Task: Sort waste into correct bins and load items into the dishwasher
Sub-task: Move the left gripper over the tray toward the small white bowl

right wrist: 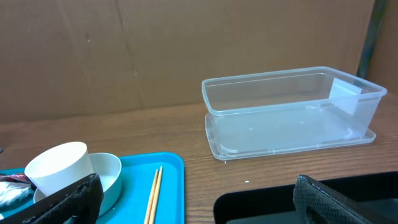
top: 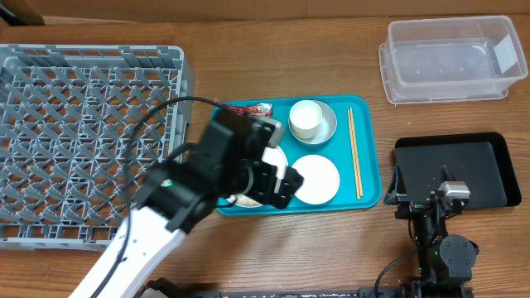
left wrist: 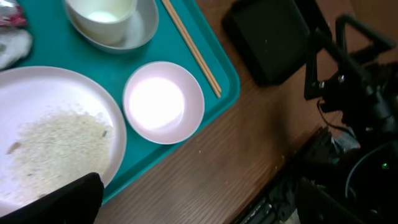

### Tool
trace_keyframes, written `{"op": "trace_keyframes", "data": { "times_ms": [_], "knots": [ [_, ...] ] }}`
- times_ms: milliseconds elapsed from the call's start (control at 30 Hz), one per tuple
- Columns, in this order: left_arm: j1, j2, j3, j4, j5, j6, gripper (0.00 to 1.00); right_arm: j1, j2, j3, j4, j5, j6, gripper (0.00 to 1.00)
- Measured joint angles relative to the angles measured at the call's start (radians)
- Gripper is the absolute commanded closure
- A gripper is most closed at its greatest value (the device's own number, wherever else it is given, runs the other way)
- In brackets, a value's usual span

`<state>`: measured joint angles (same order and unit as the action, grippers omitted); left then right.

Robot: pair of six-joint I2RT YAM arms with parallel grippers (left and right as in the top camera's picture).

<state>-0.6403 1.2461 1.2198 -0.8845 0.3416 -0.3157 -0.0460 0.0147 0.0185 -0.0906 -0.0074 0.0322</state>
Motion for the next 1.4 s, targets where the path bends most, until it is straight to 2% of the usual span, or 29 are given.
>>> {"op": "trace_keyframes", "data": {
  "times_ms": [167, 300, 500, 767, 900, 1100, 1200, 1400],
  "knots": [
    [-0.107, 0.130, 0.000, 0.010, -0.022, -0.012, 0.00, 0.000, 0.000, 0.000, 0.001, 0.000, 0.000, 0.00],
    [-0.119, 0.194, 0.000, 0.009, -0.040, -0.044, 0.00, 0.000, 0.000, 0.000, 0.000, 0.000, 0.000, 0.00],
    [-0.146, 0.208, 0.000, 0.006, -0.073, -0.079, 0.00, 0.000, 0.000, 0.000, 0.000, 0.000, 0.001, 0.00],
    [-0.285, 0.208, 0.016, -0.034, -0.237, -0.098, 0.00, 0.000, 0.000, 0.000, 0.000, 0.000, 0.001, 0.00],
    [-0.269, 0.234, 0.138, -0.128, -0.250, -0.070, 0.00, 0.000, 0.000, 0.000, 0.000, 0.000, 0.000, 0.00],
    [-0.270, 0.444, 0.512, -0.436, -0.265, -0.005, 0.00, 0.000, 0.000, 0.000, 0.001, 0.000, 0.000, 0.00],
    [-0.272, 0.549, 0.572, -0.450, -0.278, 0.005, 0.00, 0.000, 0.000, 0.000, 0.000, 0.000, 0.000, 0.00],
    [-0.274, 0.679, 0.573, -0.392, -0.272, 0.005, 0.00, 0.000, 0.000, 0.000, 0.000, 0.000, 0.000, 0.00]
  ]
}}
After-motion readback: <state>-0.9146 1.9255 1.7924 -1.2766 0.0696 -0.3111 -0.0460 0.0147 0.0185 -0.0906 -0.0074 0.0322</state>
